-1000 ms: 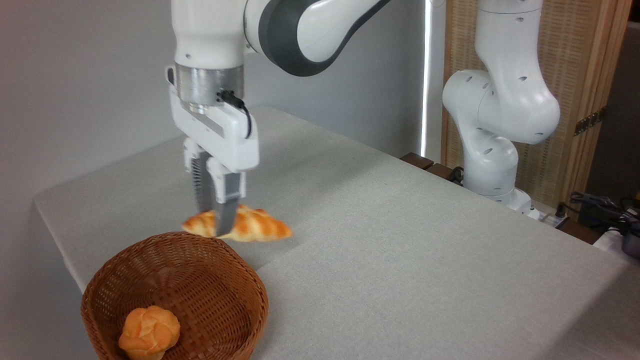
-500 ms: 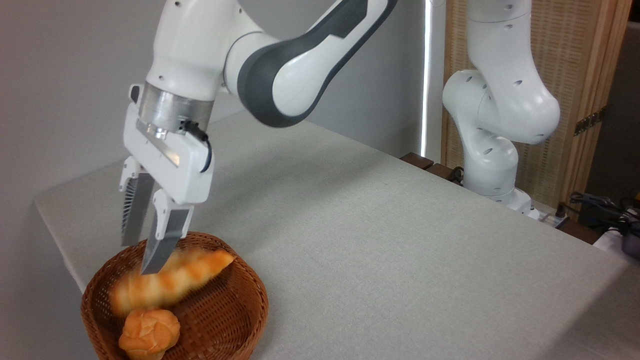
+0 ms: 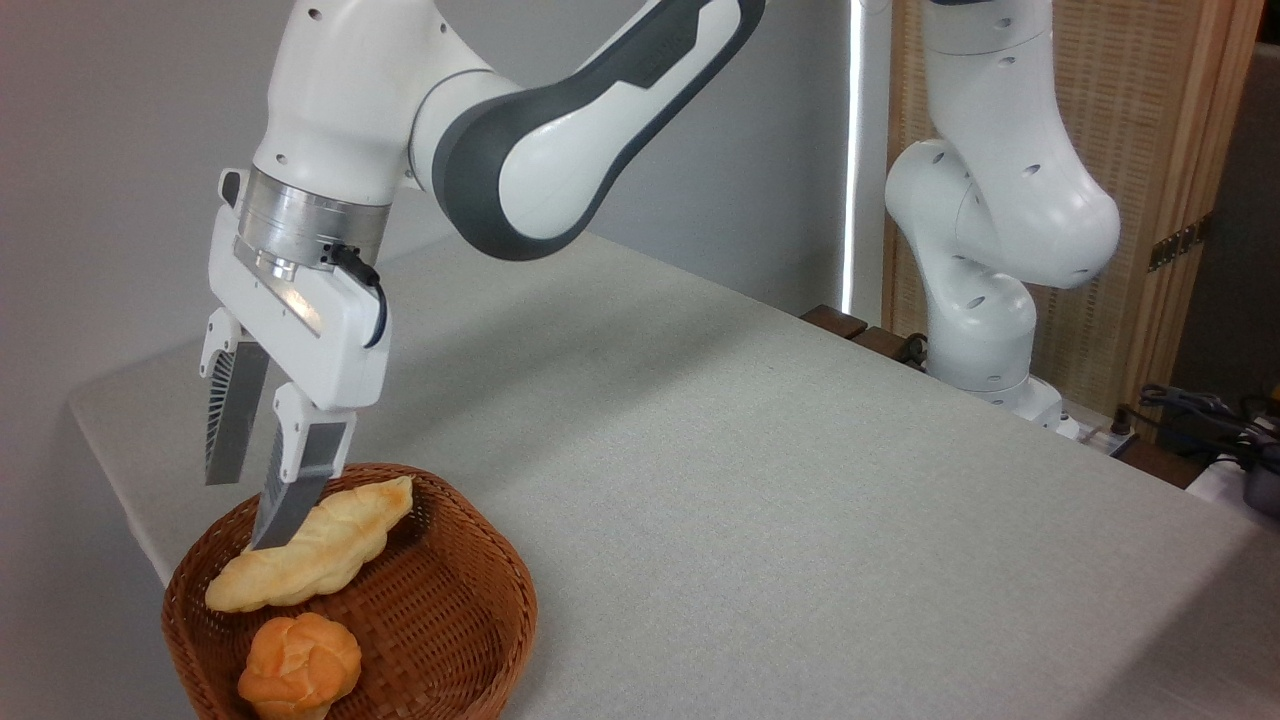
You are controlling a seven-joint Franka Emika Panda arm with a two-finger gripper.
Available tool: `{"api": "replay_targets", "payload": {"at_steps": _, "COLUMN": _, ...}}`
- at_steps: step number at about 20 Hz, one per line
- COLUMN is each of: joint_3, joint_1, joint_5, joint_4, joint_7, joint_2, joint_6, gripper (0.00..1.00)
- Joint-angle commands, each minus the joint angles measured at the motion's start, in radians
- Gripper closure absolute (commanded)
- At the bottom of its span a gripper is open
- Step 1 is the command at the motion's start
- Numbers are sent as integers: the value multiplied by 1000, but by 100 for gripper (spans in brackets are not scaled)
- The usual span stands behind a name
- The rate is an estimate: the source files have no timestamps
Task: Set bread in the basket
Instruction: 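Lower the roll into the basket beside the round bun and release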
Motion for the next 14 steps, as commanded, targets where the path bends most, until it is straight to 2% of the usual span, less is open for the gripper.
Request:
{"api": "replay_targets", "payload": {"at_steps": 1, "joint_3": 8, "joint_1": 1, "joint_5": 1, "joint_4": 11, "joint_7": -31, "joint_2": -64, "joint_6": -180, "gripper": 0}}
{"api": "replay_targets", "payload": {"at_steps": 8, "joint_3": 17, "joint_1": 4, "joint_5": 12, "joint_4": 11, "joint_7": -53, "joint_2": -115, "joint_6": -543, "gripper": 0}}
{"api": "replay_targets", "payload": {"at_steps": 14, "joint_3": 43, "joint_1": 10, "joint_5": 6, "joint_4": 17, "joint_7": -51, "joint_2": -118, "joint_6": -569, "gripper": 0}}
